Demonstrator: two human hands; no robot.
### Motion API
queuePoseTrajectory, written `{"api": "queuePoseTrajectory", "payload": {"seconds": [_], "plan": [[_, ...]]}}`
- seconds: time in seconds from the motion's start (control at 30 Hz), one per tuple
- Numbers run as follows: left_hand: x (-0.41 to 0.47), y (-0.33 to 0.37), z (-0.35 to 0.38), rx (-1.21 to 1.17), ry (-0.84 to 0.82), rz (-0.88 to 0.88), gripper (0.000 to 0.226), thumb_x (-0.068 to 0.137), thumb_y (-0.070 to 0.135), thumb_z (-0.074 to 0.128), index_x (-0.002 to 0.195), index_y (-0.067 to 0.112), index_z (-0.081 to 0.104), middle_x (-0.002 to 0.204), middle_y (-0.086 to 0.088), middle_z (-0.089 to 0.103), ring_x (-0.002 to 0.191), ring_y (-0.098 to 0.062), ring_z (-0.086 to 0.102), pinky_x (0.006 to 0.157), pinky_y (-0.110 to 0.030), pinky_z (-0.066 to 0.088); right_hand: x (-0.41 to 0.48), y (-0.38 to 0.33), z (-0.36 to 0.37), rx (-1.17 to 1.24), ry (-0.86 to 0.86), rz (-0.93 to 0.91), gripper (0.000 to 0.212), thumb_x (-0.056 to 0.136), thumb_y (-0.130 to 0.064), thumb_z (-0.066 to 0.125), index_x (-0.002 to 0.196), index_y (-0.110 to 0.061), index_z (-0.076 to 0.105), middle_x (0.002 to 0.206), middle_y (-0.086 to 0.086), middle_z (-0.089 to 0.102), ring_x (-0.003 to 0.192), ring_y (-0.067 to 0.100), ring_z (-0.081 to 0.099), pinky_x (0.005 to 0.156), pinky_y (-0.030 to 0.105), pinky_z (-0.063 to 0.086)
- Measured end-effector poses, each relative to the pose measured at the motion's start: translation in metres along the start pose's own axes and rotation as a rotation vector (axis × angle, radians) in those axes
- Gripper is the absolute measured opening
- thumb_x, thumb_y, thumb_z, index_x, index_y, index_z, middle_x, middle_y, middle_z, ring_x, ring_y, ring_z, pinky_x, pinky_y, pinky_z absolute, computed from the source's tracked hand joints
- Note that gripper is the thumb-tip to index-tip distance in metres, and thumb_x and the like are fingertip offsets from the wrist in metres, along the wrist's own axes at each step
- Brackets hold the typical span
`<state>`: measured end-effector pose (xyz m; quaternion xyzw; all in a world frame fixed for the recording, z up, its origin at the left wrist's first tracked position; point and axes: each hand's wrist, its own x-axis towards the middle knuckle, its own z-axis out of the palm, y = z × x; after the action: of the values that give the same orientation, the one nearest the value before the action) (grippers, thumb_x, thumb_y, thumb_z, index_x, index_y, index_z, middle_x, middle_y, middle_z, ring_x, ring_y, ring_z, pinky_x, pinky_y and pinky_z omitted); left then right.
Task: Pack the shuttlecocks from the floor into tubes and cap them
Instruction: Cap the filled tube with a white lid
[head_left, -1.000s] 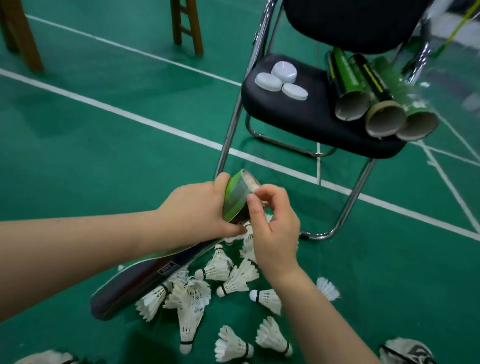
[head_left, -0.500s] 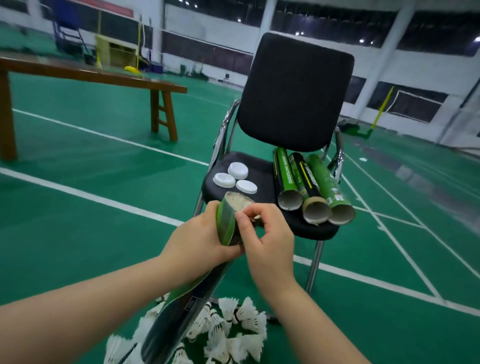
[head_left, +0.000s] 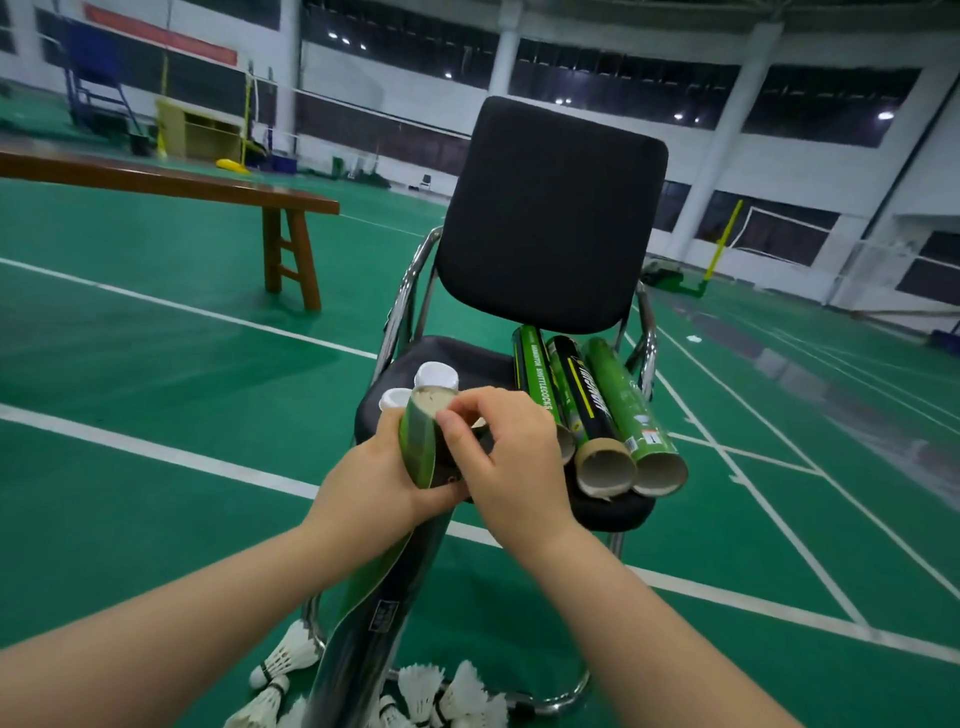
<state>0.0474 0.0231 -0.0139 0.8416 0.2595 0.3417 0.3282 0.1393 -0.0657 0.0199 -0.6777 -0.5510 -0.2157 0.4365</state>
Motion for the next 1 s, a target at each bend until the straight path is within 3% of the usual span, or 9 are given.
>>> {"api": "queuePoseTrajectory", "payload": {"seconds": [0.17, 0.27, 0.4, 0.53, 0.63, 0.73, 1.0], "plan": [[0.006, -0.03, 0.022, -0.051, 0.016, -0.072, 0.065, 0.063, 0.048, 0.077, 0.107, 0.033, 0.031, 0.082, 0.014, 0.054, 0.079, -0.016, 0.052, 0.067, -0.029, 0.043, 0.002, 0.043, 0.021, 0.033, -0.016, 0.161, 0.029, 0.088, -0.043, 0.034, 0.083, -0.025, 0.057, 0.078, -0.013, 0.054, 0.079, 0.013, 0.051, 0.079, 0.044, 0.044], [0.009, -0.044, 0.031, -0.08, 0.026, -0.086, 0.066, 0.063, 0.045, 0.079, 0.105, 0.035, 0.029, 0.08, 0.017, 0.051, 0.08, -0.016, 0.05, 0.068, -0.029, 0.041, 0.005, 0.07, 0.037, -0.019, -0.052, 0.25, 0.027, 0.091, -0.038, 0.037, 0.094, -0.023, 0.058, 0.091, -0.007, 0.059, 0.088, 0.016, 0.051, 0.084, 0.043, 0.043], [0.016, -0.059, 0.039, -0.083, 0.041, -0.126, 0.066, 0.063, 0.044, 0.079, 0.106, 0.034, 0.03, 0.084, 0.011, 0.053, 0.081, -0.018, 0.051, 0.069, -0.03, 0.042, 0.014, 0.094, 0.065, -0.127, -0.271, 0.339, 0.03, 0.094, -0.025, 0.043, 0.121, -0.017, 0.053, 0.121, 0.002, 0.056, 0.11, 0.023, 0.048, 0.091, 0.037, 0.041], [0.022, -0.068, 0.046, -0.096, 0.041, -0.155, 0.069, 0.064, 0.041, 0.079, 0.115, 0.027, 0.036, 0.088, 0.009, 0.054, 0.083, -0.019, 0.051, 0.069, -0.03, 0.041, 0.028, 0.11, 0.095, -0.228, -0.417, 0.334, 0.039, 0.091, -0.025, 0.048, 0.129, -0.024, 0.044, 0.134, 0.001, 0.047, 0.122, 0.032, 0.041, 0.094, 0.044, 0.042], [0.026, -0.075, 0.051, -0.11, 0.043, -0.193, 0.074, 0.065, 0.041, 0.079, 0.123, 0.023, 0.036, 0.097, 0.004, 0.057, 0.088, -0.022, 0.052, 0.071, -0.03, 0.041, 0.036, 0.124, 0.11, -0.374, -0.613, 0.299, 0.058, 0.091, -0.025, 0.051, 0.142, -0.032, 0.025, 0.151, -0.003, 0.022, 0.135, 0.039, 0.022, 0.106, 0.05, 0.031], [0.027, -0.077, 0.054, -0.121, 0.037, -0.21, 0.076, 0.065, 0.041, 0.079, 0.125, 0.023, 0.036, 0.099, 0.003, 0.056, 0.086, -0.02, 0.051, 0.071, -0.029, 0.04, 0.038, 0.134, 0.12, -0.446, -0.732, 0.283, 0.059, 0.091, -0.03, 0.047, 0.143, -0.037, 0.019, 0.154, -0.001, 0.018, 0.138, 0.04, 0.016, 0.111, 0.053, 0.021], [0.023, -0.073, 0.05, -0.138, 0.038, -0.218, 0.073, 0.065, 0.039, 0.08, 0.122, 0.025, 0.037, 0.093, 0.007, 0.055, 0.087, -0.019, 0.052, 0.072, -0.029, 0.041, 0.013, 0.11, 0.087, -0.531, -0.598, 0.174, 0.044, 0.094, -0.042, 0.036, 0.137, -0.037, 0.034, 0.144, -0.009, 0.036, 0.128, 0.028, 0.033, 0.103, 0.043, 0.024]]}}
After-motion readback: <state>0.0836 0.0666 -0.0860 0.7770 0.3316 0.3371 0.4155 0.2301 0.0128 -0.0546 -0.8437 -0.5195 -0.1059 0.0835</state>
